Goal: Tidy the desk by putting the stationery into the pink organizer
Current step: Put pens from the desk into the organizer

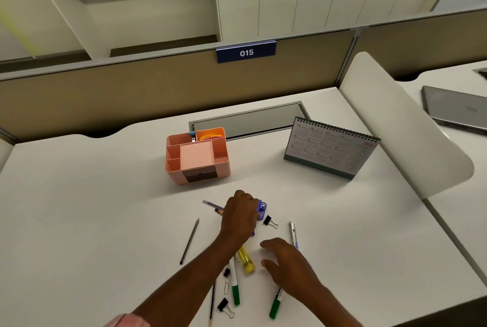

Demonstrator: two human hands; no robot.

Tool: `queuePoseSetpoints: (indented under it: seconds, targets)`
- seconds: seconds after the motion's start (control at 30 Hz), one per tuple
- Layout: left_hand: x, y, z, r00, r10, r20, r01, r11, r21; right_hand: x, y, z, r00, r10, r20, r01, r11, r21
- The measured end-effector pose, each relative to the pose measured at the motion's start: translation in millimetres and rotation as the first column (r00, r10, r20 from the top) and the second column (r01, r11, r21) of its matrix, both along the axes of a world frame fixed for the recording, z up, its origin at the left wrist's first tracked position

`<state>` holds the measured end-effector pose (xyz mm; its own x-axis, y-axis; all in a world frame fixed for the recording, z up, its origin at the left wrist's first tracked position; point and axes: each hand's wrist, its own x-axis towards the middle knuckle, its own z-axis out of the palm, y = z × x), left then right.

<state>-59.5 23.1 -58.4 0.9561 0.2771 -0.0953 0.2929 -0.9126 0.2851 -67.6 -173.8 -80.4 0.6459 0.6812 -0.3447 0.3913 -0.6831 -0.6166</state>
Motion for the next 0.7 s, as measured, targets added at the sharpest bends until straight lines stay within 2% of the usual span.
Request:
queuePoseSetpoints:
  seconds: [0.4,0.6,0.7]
  targets:
    - [9,-8,7,0.99,-0.062,-0.124,0.071,0.995,0.074,9,7,0,0.999,-0.048,0.013,0.048,0.999,0.027]
    - [11,-2,18,0.993,-0.04,-0.111,0.052,0.992,0.111,21,13,8,0.967,-0.254,0.024,0.245,0.951,0.187]
    - [11,11,21,0.995,-0.049,-0.09,0.06,0.99,0.125,31,30,16,0.94,-0.341,-0.032,0.339,0.913,0.227]
